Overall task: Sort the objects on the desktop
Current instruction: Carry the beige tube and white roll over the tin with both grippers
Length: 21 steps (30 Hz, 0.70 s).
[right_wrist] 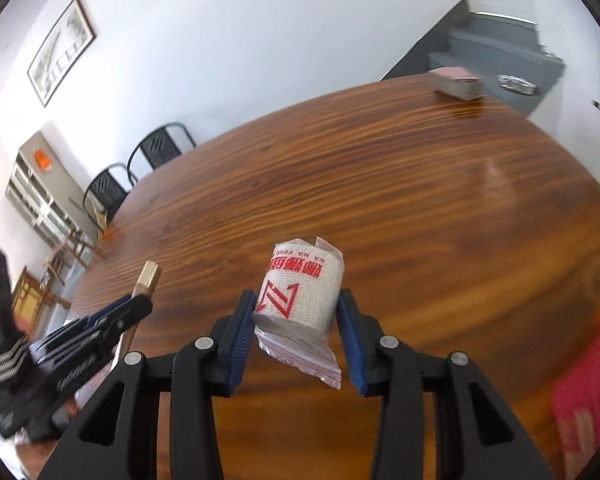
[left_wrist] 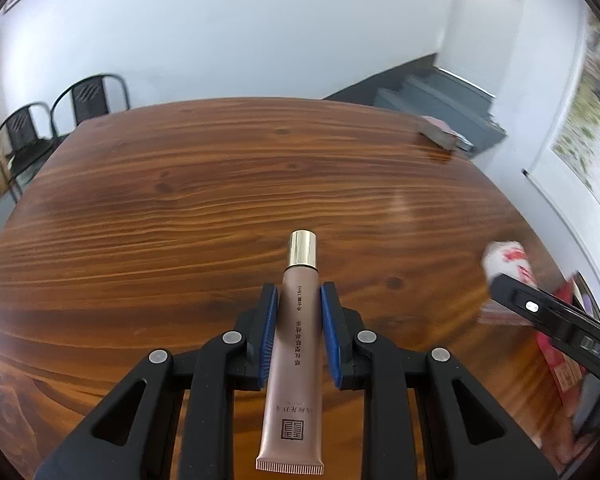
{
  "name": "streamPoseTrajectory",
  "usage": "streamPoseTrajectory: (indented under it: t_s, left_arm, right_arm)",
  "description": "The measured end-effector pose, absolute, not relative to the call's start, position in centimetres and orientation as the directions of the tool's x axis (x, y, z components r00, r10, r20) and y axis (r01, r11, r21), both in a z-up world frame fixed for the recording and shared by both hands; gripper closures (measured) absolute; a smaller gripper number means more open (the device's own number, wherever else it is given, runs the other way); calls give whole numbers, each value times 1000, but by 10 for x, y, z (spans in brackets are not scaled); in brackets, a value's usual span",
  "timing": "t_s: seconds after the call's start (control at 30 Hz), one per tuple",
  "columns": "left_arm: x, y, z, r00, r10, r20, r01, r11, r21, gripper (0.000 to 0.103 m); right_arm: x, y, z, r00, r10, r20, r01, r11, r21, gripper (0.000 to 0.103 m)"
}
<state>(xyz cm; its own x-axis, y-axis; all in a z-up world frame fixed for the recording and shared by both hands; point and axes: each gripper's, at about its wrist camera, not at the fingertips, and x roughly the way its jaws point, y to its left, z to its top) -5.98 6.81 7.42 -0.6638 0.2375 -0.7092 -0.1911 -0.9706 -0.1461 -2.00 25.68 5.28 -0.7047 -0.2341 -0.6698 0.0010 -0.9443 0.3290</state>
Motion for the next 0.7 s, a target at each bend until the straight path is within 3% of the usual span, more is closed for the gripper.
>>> streamPoseTrajectory:
  t_s: [0.37,0.7]
  left_arm:
    - [-2,158,92,-629,383,-677,-406,-904,-134,79]
    - [47,265,110,-532,529,-662,-589,-792,-159,79]
  right_arm:
    - [126,360,95,-824,-12,-566,-161,-953,255,59]
    - [207,468,89,-804,187,-565,-400,-873,280,59]
